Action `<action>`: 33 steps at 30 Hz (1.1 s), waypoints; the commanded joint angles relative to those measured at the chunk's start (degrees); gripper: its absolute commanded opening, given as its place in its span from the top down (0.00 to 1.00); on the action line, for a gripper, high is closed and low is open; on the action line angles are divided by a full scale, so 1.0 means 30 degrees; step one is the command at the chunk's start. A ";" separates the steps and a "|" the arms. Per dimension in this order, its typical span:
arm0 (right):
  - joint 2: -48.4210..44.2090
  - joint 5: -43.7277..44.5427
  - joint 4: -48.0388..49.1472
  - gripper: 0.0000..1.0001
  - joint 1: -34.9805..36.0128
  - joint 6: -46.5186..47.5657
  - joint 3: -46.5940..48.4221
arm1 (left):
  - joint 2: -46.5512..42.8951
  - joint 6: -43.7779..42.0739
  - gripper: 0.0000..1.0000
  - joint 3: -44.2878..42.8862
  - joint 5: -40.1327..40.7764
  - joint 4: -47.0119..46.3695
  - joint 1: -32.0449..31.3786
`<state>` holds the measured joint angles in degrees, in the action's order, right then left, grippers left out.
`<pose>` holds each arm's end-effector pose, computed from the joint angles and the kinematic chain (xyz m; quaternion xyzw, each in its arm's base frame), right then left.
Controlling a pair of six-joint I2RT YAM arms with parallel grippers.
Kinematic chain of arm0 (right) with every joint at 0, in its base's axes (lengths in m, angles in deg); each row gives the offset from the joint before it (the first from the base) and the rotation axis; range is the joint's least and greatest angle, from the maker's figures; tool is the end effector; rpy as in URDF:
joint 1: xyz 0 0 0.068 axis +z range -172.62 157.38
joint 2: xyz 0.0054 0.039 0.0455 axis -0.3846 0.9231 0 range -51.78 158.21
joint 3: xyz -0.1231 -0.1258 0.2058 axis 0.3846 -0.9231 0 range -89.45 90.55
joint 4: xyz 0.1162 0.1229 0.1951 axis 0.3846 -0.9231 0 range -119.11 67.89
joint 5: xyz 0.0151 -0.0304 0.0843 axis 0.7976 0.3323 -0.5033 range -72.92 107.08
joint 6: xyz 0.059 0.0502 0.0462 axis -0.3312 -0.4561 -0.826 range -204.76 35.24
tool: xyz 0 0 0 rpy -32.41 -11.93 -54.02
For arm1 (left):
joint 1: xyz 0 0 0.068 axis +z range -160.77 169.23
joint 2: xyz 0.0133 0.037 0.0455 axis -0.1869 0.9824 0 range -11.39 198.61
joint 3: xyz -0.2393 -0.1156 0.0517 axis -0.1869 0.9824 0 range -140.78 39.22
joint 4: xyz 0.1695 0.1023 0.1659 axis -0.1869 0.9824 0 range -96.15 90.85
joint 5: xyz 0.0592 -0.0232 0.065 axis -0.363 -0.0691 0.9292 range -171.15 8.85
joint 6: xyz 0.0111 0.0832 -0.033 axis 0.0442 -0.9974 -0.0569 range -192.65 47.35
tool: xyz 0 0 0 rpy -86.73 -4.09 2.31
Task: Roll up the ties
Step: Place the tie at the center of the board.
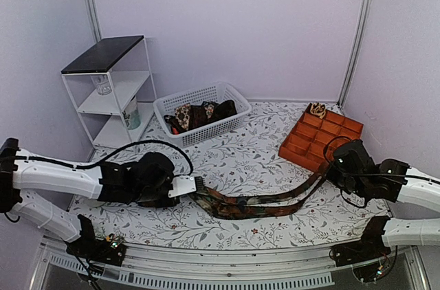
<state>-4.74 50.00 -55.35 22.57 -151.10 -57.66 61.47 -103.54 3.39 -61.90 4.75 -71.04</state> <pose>0.1609 0.0998 0.1935 0.2633 0.8631 0.1319 0.4103 0.1582 -0.2235 0.1548 0.6153 0.6869 0.0612 0.3820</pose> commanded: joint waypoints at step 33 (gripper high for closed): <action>0.0728 -0.6013 0.2658 0.88 0.0152 -0.0517 -0.0459 | 0.1485 1.6351 0.65 -0.2576 -1.0110 0.1726 0.4744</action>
<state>-10.60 44.56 -56.31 22.20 -156.90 -58.89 61.98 -62.01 -2.18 -89.42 5.80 -59.72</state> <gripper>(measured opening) 0.133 0.359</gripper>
